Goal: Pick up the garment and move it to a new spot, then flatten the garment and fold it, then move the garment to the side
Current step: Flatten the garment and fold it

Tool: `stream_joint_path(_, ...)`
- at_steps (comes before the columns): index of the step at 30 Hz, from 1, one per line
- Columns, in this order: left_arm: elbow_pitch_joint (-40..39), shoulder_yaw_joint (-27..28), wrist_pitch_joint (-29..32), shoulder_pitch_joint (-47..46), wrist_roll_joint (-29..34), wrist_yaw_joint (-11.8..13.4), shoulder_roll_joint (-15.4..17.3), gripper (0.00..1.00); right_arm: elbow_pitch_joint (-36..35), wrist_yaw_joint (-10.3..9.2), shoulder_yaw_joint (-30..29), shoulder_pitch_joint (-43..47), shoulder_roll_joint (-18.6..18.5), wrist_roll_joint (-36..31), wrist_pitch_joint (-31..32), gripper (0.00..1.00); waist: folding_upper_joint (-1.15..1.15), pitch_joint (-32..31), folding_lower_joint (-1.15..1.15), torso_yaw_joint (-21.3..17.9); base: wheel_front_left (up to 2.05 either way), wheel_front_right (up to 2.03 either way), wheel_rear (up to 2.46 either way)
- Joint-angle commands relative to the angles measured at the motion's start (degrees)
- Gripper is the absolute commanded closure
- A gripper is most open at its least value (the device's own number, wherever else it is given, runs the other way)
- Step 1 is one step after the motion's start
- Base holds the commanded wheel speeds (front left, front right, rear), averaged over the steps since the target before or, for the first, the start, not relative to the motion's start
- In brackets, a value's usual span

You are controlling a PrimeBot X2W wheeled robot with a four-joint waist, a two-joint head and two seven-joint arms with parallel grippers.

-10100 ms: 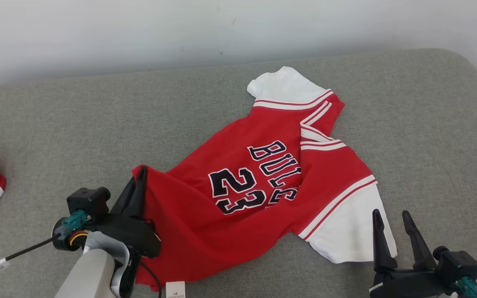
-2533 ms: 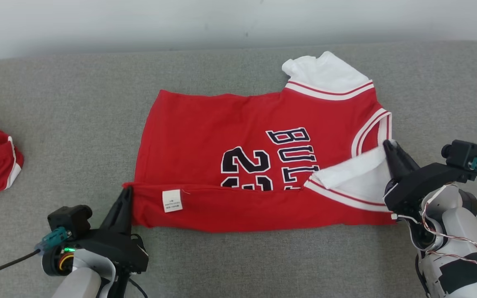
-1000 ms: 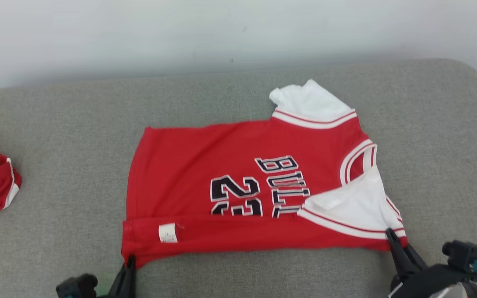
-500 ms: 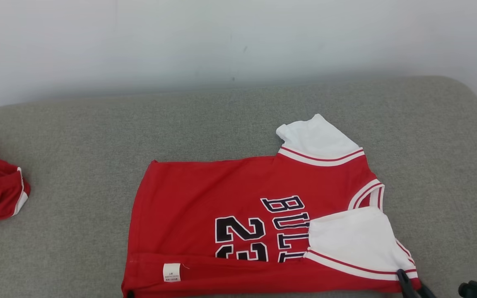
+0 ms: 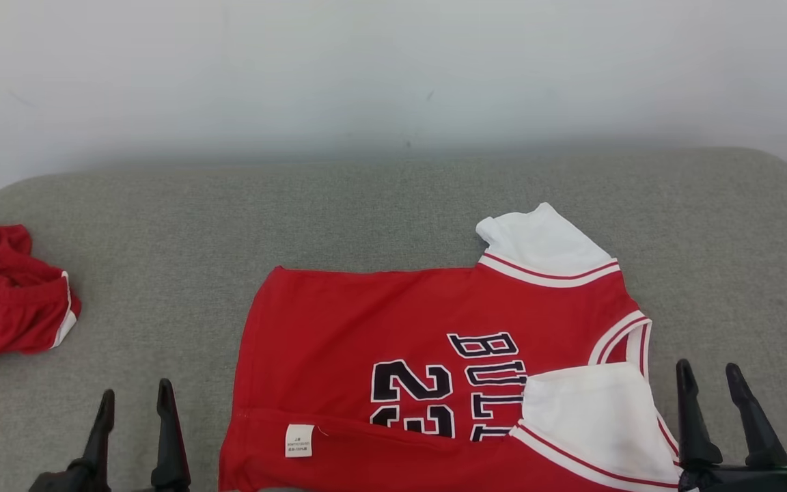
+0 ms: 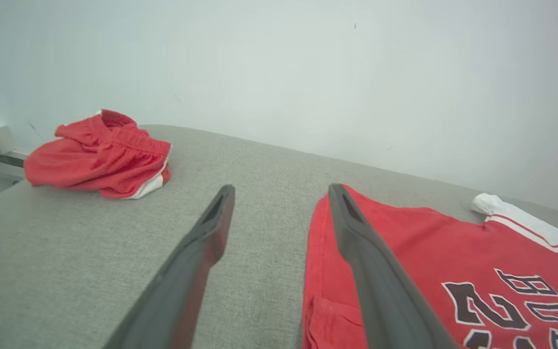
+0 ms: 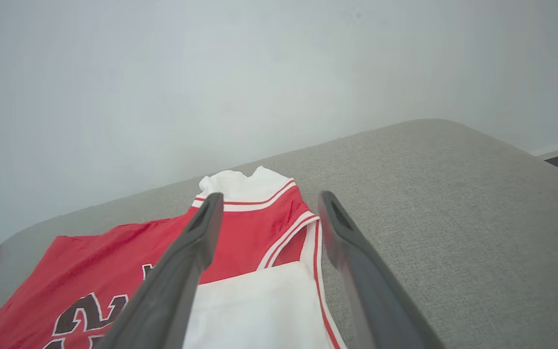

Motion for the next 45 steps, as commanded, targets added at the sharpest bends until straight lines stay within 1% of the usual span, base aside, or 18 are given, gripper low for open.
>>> stream_joint_path(1, -0.31, 0.04, -0.14, 0.53, 1.49, 0.21, 0.21, 0.0, -0.27, -0.14, 0.32, -0.36, 0.62, -1.04, -0.53, 0.0, 0.0, -0.62, 0.0, 0.54, 0.0, 0.0, 0.0)
stream_joint_path(3, -1.03, -0.29, -0.15, 0.59, 5.98, 0.82, 1.31, 0.0, -0.45, -0.14, 0.87, -0.44, 1.3, -3.38, -1.99, 0.0, 0.0, -1.06, 0.0, 0.92, 0.0, 0.0, 0.0)
stream_joint_path(6, 0.12, -1.67, -0.15, 0.64, 11.51, 2.13, 3.16, 0.0, 0.11, -0.14, 1.8, -0.92, 1.93, -6.81, -3.44, 0.0, 0.0, -1.72, 0.0, 1.18, 0.0, 0.0, 0.0)
stream_joint_path(9, 1.31, -2.29, -0.16, 0.13, 13.45, 2.82, 4.07, 0.0, 1.05, -0.14, 2.61, -1.02, 2.83, -9.23, -4.4, 0.0, 0.0, -2.3, 0.0, 1.39, 0.0, 0.0, 0.0)
stream_joint_path(15, 2.71, -3.86, 1.17, 0.89, 12.06, 0.96, 3.65, 0.0, 3.03, -0.14, 3.69, -0.61, 3.9, -12.05, -5.43, 0.0, 0.0, -2.8, 0.0, 1.82, 0.0, 0.0, 0.0)
stream_joint_path(19, 3.42, -4.14, 1.79, 1.05, 11.11, 0.57, 3.48, 0.0, 4.46, -0.14, 4.65, -0.8, 4.19, -12.82, -5.73, 0.0, 0.0, -2.6, 0.0, 1.74, 0.0, 0.0, 0.0)
stream_joint_path(23, 3.87, -2.9, 2.28, -1.82, 8.69, -0.7, 3.41, 0.0, 6.22, -0.14, 7.19, -4.73, 2.11, -12.59, -4.74, 0.0, 0.0, -1.27, 0.0, 0.64, 0.0, 0.0, 0.0)
stream_joint_path(26, 4.59, -2.15, 3.72, -5.9, 6.71, -2.47, 4.01, 0.0, 9.1, -0.14, 8.51, -10.38, 0.45, -10.26, -3.16, 0.0, 0.0, 0.96, 0.0, -0.4, 0.0, 0.0, 0.0)
stream_joint_path(27, 5.13, -2.02, 4.21, -7.79, 6.5, -3.29, 4.62, 0.0, 10.47, -0.14, 9.17, -12.66, -0.4, -9.97, -2.19, 0.0, 0.0, 1.91, 0.0, -0.83, 0.0, 0.0, 0.0)
stream_joint_path(29, 6.48, -1.64, 5.12, -12.42, 4.64, -5.31, 4.84, 0.0, 13.1, -0.14, 10.14, -17.96, -1.36, -8.25, -1.06, 0.0, 0.0, 4.01, 0.0, -1.57, 0.0, 0.0, 0.0)
stream_joint_path(31, 8.65, -1.86, 6.02, -17.32, 3.97, -7.51, 5.75, 0.0, 16.71, -0.14, 11.94, -23.33, -3.18, -7.45, 0.33, 0.0, 0.0, 6.27, 0.0, -2.22, 0.0, 0.0, 0.0)
stream_joint_path(33, 11.59, -1.65, 7.7, -22.27, 1.91, -9.65, 5.27, 0.0, 21.06, -0.14, 12.86, -28.85, -4.34, -6.03, 1.23, 0.0, 0.0, 8.57, 0.0, -2.69, 0.0, 0.0, 0.0)
stream_joint_path(35, 14.71, -1.19, 9.75, -27.49, -0.93, -11.27, 5.22, 0.0, 24.99, -0.14, 13.8, -34.85, -4.82, -4.44, 1.88, 0.0, 0.0, 11.22, 0.0, -3.22, 0.0, 0.0, 0.0)
stream_joint_path(37, 18.3, -1.59, 12.11, -32.22, -2.02, -12.59, 6.04, 0.0, 29.31, -0.14, 14.7, -40.49, -5.13, -3.1, 2.76, 0.0, 0.0, 13.49, 0.0, -3.84, 0.0, 0.0, 0.0)
stream_joint_path(40, 23.12, -2.32, 16.14, -38.36, -5.02, -13.78, 6.25, 0.0, 34.87, -0.14, 16.22, -48.16, -5.27, -2.14, 3.33, 0.0, 0.0, 16.69, 0.0, -4.7, 0.0, 0.0, 0.0)
stream_joint_path(41, 23.12, -2.32, 16.14, -38.36, -5.02, -13.78, 6.25, 0.0, 34.87, -0.14, 16.22, -48.16, -5.27, -2.14, 3.33, 0.0, 0.0, 16.69, 0.0, -4.7, 0.0, 0.0, 0.0)
stream_joint_path(43, 25.8, -3.43, 18.46, -41.58, -6.34, -14.3, 6.84, 0.0, 38.44, -0.14, 17.77, -52.58, -5.36, -1.67, 3.65, 0.0, 0.0, 18.34, 0.0, -5.19, 0.0, 0.0, 0.0)
stream_joint_path(45, 27.88, -4.59, 19.91, -44.36, -7.76, -14.46, 6.57, 0.0, 41.95, -0.14, 19.08, -56.56, -5.42, -1.35, 3.6, 0.0, 0.0, 19.68, 0.0, -5.41, 0.0, 0.0, 0.0)
